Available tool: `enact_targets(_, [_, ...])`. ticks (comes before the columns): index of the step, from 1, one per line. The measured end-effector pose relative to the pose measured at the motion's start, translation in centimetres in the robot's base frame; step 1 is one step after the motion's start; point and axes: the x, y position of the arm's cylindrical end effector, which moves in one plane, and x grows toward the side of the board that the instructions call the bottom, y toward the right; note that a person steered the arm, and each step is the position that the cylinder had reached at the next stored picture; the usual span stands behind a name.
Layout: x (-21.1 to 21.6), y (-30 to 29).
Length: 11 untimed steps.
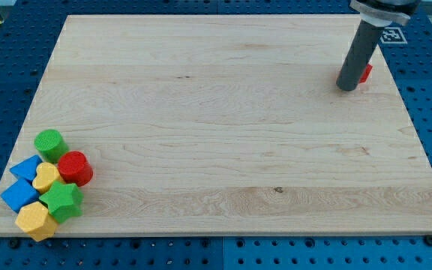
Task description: Slide the red star towards top right
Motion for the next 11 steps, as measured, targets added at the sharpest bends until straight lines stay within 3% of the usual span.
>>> enact_targets(2, [-5.9,0.0])
enact_targets(3, [-5.9,-0.1])
enact_targets(4, [0.2,-0.4])
enact_targets(5, [2.4,2.1])
enact_targets(7, [0.4,7.7])
enact_targets(11, [0.2,4.1])
